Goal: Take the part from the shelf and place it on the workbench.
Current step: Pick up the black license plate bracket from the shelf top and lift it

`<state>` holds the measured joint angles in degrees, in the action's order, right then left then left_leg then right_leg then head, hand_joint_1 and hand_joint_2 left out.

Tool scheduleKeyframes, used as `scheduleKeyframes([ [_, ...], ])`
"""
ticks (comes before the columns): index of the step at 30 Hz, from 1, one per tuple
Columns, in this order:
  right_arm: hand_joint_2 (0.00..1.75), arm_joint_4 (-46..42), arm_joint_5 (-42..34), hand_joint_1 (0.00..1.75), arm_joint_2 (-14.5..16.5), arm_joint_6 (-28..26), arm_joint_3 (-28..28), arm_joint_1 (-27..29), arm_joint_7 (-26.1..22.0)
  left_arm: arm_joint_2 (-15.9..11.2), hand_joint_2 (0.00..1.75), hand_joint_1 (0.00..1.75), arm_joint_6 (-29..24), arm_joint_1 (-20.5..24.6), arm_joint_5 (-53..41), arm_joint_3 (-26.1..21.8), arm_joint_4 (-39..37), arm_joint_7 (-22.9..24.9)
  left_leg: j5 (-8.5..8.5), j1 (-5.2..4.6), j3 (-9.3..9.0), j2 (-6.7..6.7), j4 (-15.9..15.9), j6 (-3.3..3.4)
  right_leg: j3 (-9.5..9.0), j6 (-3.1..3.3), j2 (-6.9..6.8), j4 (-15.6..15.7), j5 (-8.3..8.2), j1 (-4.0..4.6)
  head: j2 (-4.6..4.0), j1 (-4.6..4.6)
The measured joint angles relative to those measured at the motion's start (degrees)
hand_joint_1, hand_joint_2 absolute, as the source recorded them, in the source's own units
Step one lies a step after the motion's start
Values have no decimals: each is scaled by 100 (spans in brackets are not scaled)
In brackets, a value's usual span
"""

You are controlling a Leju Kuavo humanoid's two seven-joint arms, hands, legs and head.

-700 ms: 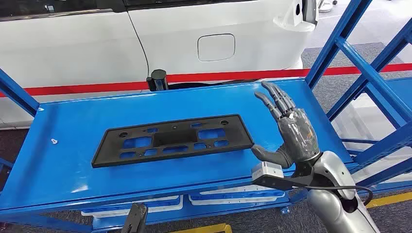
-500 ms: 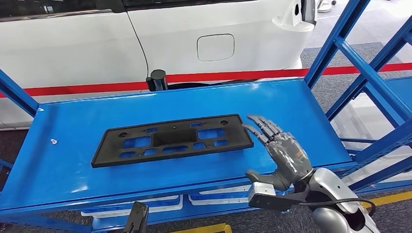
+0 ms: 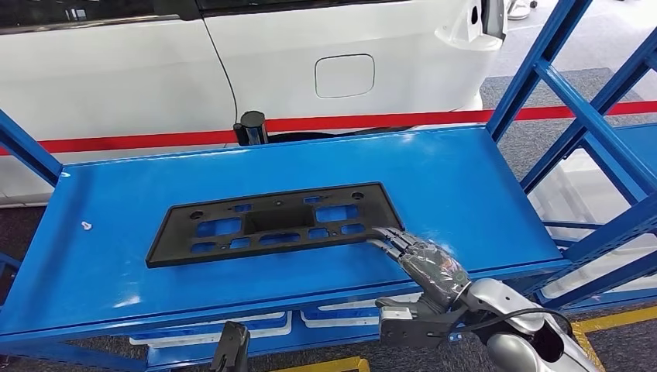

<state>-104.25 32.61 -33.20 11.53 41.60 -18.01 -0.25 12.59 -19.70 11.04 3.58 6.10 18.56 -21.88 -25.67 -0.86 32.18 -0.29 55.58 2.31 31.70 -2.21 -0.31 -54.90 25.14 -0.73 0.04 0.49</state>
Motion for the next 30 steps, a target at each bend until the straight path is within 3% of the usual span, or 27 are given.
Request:
scheduleKeyframes([
  [4,0,282,-176,0,-197,84,420,-425,45,68,0,0,36,1,4,47,-45,45,0,-1,-1,4,0,0,-1,-1,2,0,-1,0,0,1],
  [21,0,753,-139,0,-114,31,1028,-1013,75,123,0,0,32,1,17,128,-104,101,0,3,1,6,-1,0,-2,-1,4,-1,-1,2,0,1],
  [23,0,900,65,0,36,-257,1130,-1166,66,136,0,0,22,2,31,147,-107,125,0,3,-2,10,-1,0,-2,-1,7,-1,-2,2,0,1],
  [30,0,1631,1258,0,907,-2073,1323,-1545,69,185,0,0,-16,1,108,306,-124,205,5,8,-5,6,0,-3,-3,-1,4,-3,-2,4,0,1],
])
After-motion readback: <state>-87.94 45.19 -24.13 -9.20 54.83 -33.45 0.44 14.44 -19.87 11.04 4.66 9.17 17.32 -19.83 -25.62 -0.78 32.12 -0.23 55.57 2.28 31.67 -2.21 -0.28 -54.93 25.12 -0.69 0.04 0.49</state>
